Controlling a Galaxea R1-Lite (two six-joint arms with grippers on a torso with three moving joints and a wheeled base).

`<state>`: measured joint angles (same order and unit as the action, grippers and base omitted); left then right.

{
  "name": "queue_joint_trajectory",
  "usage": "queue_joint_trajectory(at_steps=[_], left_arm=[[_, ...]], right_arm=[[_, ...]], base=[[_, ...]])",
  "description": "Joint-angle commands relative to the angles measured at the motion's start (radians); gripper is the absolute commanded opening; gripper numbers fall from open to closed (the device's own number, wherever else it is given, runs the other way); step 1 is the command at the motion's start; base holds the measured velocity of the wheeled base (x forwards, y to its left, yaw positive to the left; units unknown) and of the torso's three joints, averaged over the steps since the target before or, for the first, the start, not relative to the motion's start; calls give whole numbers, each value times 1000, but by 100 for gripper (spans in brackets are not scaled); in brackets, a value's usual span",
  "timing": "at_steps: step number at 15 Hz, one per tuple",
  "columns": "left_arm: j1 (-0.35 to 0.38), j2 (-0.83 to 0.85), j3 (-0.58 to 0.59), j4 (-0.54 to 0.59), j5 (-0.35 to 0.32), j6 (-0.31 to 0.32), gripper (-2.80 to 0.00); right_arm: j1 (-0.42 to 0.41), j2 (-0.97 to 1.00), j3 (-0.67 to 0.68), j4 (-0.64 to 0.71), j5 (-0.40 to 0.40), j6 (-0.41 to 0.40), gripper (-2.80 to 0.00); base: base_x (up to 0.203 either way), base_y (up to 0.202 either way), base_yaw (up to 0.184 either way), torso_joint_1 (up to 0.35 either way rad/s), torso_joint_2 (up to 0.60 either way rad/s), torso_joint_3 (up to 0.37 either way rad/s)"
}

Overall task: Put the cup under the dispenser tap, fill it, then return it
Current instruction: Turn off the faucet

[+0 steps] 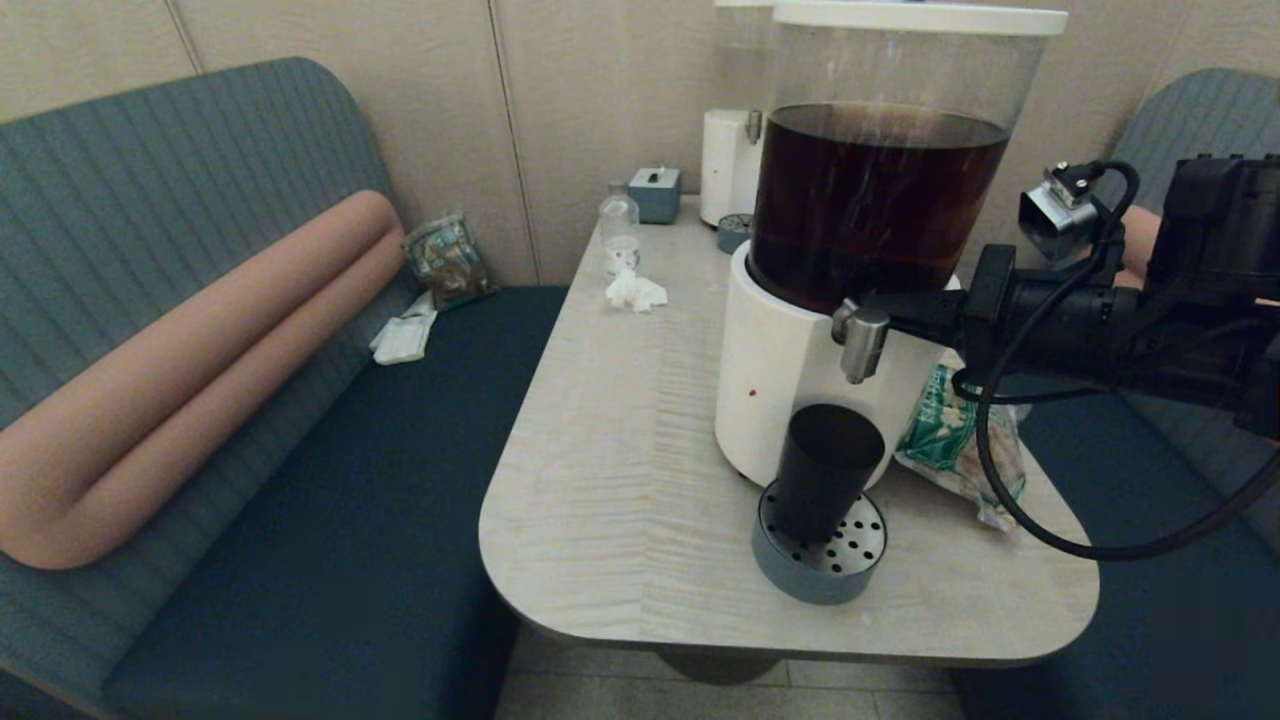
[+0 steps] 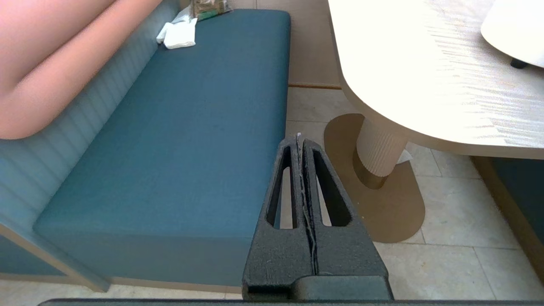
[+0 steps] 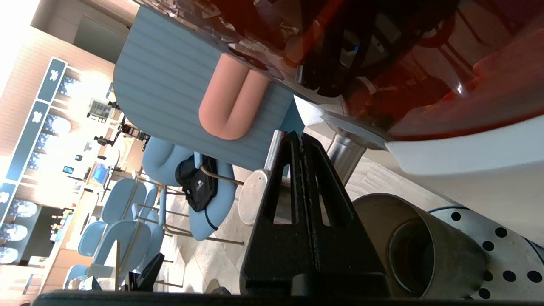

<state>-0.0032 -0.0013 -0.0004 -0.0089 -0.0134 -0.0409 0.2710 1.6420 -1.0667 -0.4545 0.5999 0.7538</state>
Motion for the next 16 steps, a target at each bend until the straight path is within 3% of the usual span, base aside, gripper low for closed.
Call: queue_joint_trajectory(at_steps=[1,16], left_arm=[[0,1,-1,0,0,-1,-280],[0,1,0,0,0,-1,-280]], right_arm=[[10,4,-4,-3,14,4,-280],[35,13,-24,1,34,4,-280]], base=[[0,0,0,0,0,0],[0,0,0,0,0,0]])
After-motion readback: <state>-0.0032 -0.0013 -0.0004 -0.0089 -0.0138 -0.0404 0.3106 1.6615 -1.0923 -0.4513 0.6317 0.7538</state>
